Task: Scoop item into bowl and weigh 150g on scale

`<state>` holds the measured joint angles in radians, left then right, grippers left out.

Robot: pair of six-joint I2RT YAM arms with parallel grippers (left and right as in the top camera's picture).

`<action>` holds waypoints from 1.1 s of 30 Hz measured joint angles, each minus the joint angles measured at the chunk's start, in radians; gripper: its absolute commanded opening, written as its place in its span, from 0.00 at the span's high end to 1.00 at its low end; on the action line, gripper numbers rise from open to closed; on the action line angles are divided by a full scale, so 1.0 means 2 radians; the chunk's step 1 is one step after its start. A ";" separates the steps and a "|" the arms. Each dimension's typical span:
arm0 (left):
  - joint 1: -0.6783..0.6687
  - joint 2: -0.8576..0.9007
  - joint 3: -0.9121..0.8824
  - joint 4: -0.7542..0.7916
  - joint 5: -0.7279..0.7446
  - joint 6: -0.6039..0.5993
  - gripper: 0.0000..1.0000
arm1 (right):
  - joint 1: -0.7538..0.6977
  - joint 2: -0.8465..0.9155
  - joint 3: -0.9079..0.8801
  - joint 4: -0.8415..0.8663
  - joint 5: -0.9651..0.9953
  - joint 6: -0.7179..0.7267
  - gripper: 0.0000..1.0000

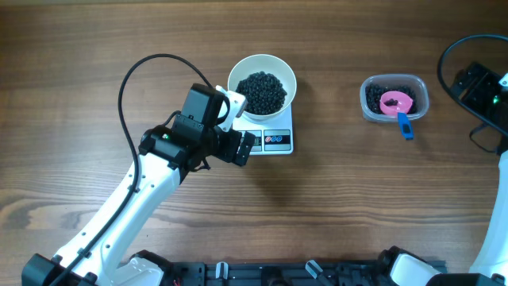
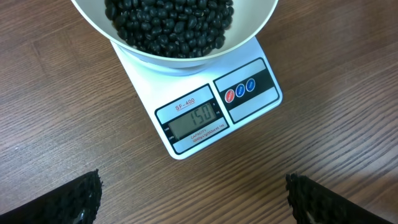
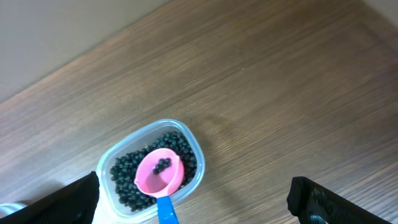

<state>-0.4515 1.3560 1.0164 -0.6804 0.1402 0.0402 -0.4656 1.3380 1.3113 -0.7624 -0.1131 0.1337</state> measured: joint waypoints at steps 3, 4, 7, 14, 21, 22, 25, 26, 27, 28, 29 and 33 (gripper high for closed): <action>0.000 0.000 0.000 0.000 0.000 0.000 0.00 | 0.000 0.000 0.000 0.000 0.007 -0.004 0.00; 0.000 0.000 0.000 0.000 0.000 0.000 0.00 | 0.000 0.000 0.000 0.000 0.009 -0.004 0.00; 0.000 0.000 0.000 0.000 0.000 0.000 0.00 | 0.000 0.000 0.000 0.000 0.011 -0.004 0.00; 0.000 0.000 0.000 0.000 0.000 0.000 0.00 | 0.000 -0.005 0.000 0.000 0.014 -0.004 0.00; 0.000 0.000 0.000 0.000 0.000 0.000 0.00 | 0.010 -0.072 0.000 -0.004 0.016 -0.004 0.00; 0.000 0.000 0.000 0.000 0.000 0.000 0.00 | 0.017 -0.084 0.000 -0.001 0.016 -0.004 0.00; 0.000 0.000 0.000 0.000 0.000 0.000 0.00 | 0.036 -0.107 0.000 0.019 0.016 -0.004 0.00; 0.000 0.000 0.000 0.000 0.000 0.000 0.00 | 0.042 -0.110 0.000 0.026 0.016 -0.004 0.00; 0.000 0.000 0.000 0.000 0.000 0.000 0.00 | 0.046 -0.113 0.000 0.031 0.016 -0.004 0.00; 0.000 0.000 0.000 0.000 0.000 0.000 0.00 | 0.053 -0.115 0.000 0.036 0.016 -0.004 0.00; 0.000 0.000 0.000 0.000 0.000 0.000 0.00 | 0.060 -0.117 0.000 0.038 0.016 -0.004 0.00; 0.000 0.000 0.000 0.000 0.000 0.000 0.00 | 0.084 -0.120 0.000 0.043 0.016 -0.004 0.00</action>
<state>-0.4515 1.3560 1.0164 -0.6800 0.1398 0.0402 -0.2966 1.0988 1.3113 -0.6762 -0.0803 0.1249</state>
